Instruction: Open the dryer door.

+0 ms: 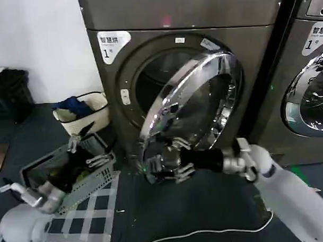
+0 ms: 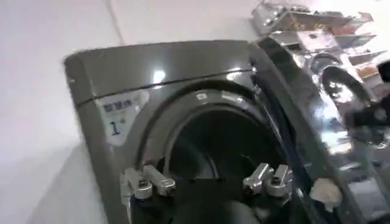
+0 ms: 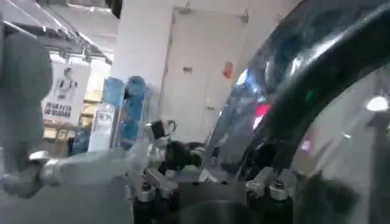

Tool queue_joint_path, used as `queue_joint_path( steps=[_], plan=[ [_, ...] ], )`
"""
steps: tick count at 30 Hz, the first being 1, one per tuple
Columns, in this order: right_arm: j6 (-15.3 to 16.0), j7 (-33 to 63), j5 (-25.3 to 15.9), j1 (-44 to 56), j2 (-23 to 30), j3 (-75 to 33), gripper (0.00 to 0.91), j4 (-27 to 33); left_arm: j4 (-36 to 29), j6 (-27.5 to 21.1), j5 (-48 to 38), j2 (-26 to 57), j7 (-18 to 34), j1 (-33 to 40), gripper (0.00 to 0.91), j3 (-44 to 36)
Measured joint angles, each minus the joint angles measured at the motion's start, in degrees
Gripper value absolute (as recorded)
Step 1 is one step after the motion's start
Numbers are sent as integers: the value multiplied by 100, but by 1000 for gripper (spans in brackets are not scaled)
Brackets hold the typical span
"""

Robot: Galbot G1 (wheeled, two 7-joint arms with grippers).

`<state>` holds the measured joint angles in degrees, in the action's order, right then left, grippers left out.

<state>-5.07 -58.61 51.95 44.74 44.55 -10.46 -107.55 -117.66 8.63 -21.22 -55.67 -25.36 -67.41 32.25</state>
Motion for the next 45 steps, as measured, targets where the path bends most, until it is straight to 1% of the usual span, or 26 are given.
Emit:
queue_joint_path(
  steps=[4, 9, 13, 17, 22, 26, 31, 33, 35, 38, 40, 42, 45],
  plan=[
    [-249, 325, -70, 587, -150, -705, 907, -178, 168, 30, 9, 32, -109, 316, 907, -479],
    [-366, 512, -152, 1437, -244, -1687, 907, -362, 404, 58, -7, -40, -226, 788, 907, -1135],
    [-463, 583, -287, 2167, -190, -2516, 907, -502, 622, 143, -10, -80, -338, 1202, 907, -1664],
    [-535, 601, -278, 3027, 13, -3561, 907, -672, 832, 239, 22, -153, -412, 1610, 907, -2177],
    [-716, 591, -180, 4244, 488, -4966, 907, -896, 1131, 396, -28, -275, -417, 2147, 907, -2787],
    [-994, 641, -196, 5113, 1061, -6104, 907, -1122, 1352, 518, -47, -373, -408, 2501, 907, -3199],
    [-1401, 1113, -540, 5991, 1957, -7260, 907, -1293, 1597, 658, -1, -549, -335, 2872, 907, -3665],
    [-1449, 1393, -715, 6234, 2338, -7631, 907, -1329, 1697, 708, 55, -632, -279, 2984, 907, -3818],
    [-1462, 1764, -983, 6360, 2693, -7947, 907, -1329, 1791, 746, 116, -744, -211, 3105, 907, -3991],
    [-1315, 2505, -1409, 6456, 3185, -8371, 907, -1321, 1922, 765, 180, -913, -135, 3249, 907, -4236],
    [-1151, 3069, -1737, 6457, 3476, -8630, 907, -1287, 1989, 765, 239, -1028, -75, 3321, 907, -4384],
    [-924, 3651, -2073, 6403, 3766, -8923, 907, -1230, 2054, 755, 320, -1142, 10, 3387, 907, -4516],
    [-630, 4377, -2372, 6258, 4122, -9326, 907, -1133, 2191, 750, 436, -1330, 144, 3476, 907, -4700]
  ],
)
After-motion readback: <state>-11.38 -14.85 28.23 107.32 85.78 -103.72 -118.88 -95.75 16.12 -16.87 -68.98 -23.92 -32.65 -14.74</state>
